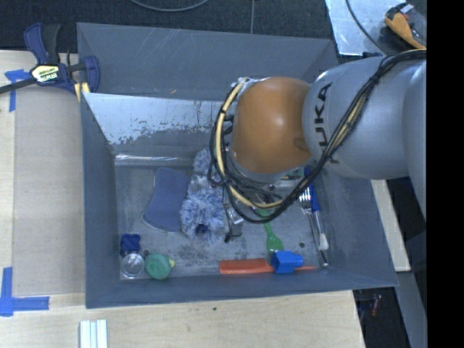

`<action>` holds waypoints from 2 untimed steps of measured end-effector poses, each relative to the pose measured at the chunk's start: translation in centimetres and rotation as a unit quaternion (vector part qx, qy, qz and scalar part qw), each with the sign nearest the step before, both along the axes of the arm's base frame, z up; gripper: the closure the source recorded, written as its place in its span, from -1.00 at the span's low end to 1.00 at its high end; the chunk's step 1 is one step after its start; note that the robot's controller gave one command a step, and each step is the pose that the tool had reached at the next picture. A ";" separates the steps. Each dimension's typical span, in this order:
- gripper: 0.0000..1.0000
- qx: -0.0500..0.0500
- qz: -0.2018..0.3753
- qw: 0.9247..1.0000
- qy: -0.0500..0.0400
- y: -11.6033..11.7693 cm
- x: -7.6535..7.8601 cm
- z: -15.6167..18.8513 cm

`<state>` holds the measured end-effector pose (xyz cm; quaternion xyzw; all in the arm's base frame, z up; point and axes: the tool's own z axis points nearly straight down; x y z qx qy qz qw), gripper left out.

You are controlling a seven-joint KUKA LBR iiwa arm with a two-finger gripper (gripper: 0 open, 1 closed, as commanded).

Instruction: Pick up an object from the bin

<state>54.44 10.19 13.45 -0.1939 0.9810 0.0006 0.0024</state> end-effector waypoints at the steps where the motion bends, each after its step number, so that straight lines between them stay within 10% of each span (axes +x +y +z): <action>1: -1.00 0.003 -0.175 0.984 -0.006 -1.6 1.0 2.6; 2: -1.00 0.001 -0.038 0.999 0.000 0.6 0.8 0.5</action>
Offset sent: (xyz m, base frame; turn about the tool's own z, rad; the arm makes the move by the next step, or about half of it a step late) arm 0.0066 0.0138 -0.0045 0.0164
